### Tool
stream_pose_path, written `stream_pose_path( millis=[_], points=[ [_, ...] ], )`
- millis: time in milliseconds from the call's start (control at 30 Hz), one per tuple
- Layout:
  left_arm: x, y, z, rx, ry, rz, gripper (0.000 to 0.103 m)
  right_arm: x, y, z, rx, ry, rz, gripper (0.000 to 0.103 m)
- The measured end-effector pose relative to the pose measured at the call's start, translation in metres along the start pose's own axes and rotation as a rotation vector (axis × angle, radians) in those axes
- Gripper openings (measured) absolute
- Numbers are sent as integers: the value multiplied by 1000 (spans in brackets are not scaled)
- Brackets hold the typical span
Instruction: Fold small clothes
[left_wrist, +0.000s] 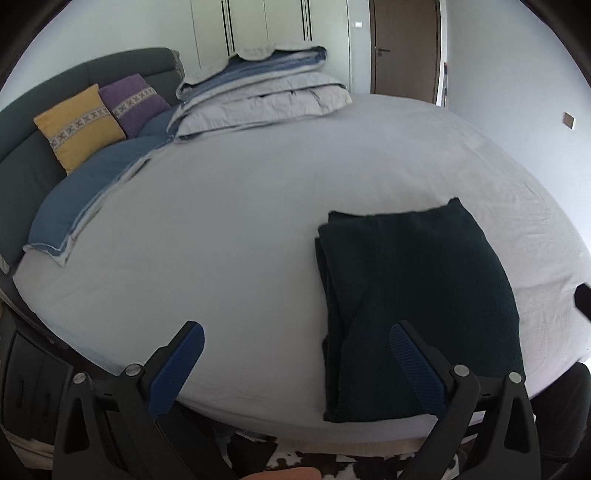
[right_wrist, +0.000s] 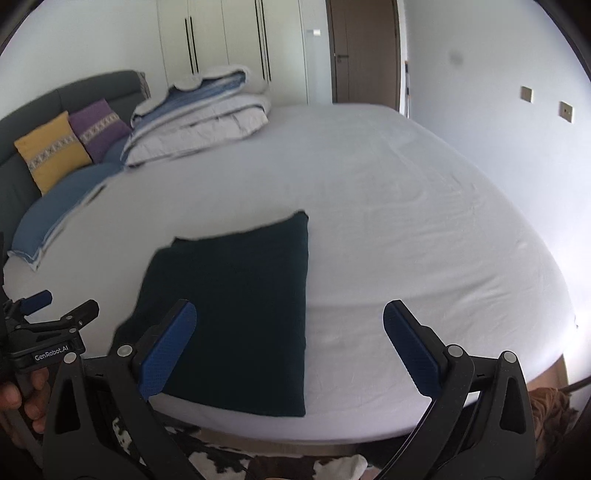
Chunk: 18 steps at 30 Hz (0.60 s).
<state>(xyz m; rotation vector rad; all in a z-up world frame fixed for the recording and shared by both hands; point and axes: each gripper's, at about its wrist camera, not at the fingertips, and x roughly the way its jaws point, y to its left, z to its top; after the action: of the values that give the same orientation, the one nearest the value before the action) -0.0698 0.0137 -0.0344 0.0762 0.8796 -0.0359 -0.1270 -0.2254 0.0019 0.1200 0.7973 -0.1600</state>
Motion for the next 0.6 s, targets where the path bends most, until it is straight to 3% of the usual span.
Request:
stream_pose_path(
  millis=[167,267,600],
  points=[
    [6,-4,-3,6,21,-8,103,34,-4,-11,46,101,7,103],
    [8,-2,1,4,24,-12,103,46,-2,-8,35,100,6,103],
    [7,0,11,4,-6,-18,103,8,-2,6,4,51,-7,103]
  ],
)
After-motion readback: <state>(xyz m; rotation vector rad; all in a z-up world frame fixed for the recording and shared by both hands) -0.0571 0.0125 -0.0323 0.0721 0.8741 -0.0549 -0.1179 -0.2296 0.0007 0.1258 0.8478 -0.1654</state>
